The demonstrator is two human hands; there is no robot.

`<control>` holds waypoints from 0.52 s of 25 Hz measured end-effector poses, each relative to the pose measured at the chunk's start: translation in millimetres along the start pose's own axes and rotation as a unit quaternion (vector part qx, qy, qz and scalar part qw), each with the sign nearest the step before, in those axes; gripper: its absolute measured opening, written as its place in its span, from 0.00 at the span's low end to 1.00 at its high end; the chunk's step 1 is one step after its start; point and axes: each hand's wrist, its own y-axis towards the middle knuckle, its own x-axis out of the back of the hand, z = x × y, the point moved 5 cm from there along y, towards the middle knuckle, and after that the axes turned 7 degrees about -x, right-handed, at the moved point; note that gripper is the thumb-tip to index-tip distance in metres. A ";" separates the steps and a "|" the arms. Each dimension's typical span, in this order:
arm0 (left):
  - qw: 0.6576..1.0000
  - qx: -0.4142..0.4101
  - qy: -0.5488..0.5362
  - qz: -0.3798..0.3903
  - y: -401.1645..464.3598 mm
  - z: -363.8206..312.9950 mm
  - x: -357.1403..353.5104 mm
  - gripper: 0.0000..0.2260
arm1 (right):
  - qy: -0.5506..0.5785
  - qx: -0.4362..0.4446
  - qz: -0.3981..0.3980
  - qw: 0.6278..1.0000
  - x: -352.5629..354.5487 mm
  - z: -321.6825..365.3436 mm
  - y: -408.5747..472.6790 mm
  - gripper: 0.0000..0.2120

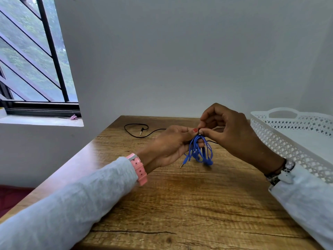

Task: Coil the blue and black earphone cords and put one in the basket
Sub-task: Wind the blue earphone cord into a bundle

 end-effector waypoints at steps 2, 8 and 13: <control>1.000 0.002 -0.010 -0.011 1.2 2.6 1.4 0.10 | -0.029 0.000 0.016 0.999 0.5 0.2 0.7 0.13; 0.999 -0.024 0.005 -0.026 0.8 0.3 0.8 0.06 | -0.057 0.016 0.036 0.998 3.7 0.6 1.5 0.13; 0.999 -0.050 0.005 -0.007 1.7 -5.7 1.2 0.06 | -0.062 0.054 -0.021 0.996 8.3 5.7 -0.1 0.12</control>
